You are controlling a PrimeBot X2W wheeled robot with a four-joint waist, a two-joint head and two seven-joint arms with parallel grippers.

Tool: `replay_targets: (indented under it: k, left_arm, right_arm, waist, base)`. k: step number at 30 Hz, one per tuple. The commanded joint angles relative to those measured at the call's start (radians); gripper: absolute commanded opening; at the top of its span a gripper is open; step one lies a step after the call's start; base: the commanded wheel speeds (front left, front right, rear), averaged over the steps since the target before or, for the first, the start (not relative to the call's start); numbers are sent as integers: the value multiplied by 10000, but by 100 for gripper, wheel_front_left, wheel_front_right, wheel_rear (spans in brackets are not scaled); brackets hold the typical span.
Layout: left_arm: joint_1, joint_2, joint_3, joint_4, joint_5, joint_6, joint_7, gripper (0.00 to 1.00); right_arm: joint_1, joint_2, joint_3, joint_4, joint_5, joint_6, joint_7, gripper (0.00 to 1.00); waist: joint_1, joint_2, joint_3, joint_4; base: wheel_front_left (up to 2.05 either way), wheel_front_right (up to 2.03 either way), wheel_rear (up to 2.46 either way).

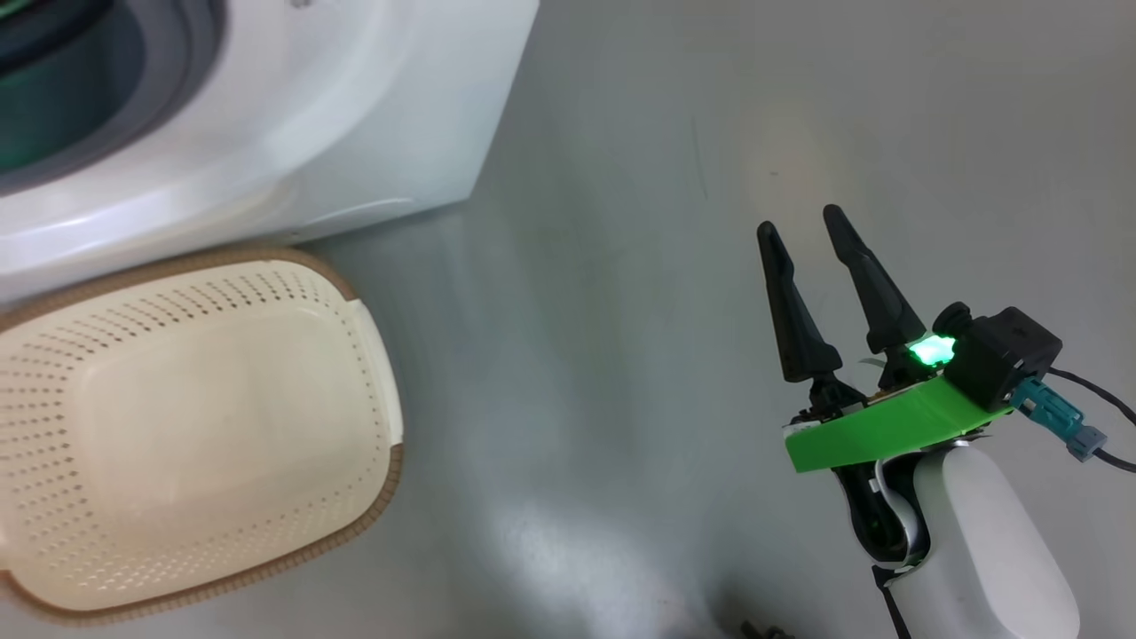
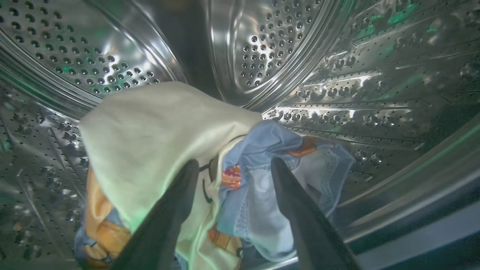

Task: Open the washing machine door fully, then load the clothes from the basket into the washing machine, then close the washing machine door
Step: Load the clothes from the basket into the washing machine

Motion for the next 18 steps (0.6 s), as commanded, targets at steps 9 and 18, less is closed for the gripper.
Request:
replay_targets:
  k: [9,18]
  left_arm:
    - [1490,370,42,-819,-563,-15,-392,100]
    - [4350,324,1164,-3723,-418,386,-405,100]
  right_arm:
    - [148,26,-5,-16,-142,25,-48,100]
    - [354,26,-117,151,-260,25,-48,100]
  waist:
    - [0,0,-987,570]
    - [0,0,-1874,996]
  base:
    - [0,0,0]
    - [0,0,0]
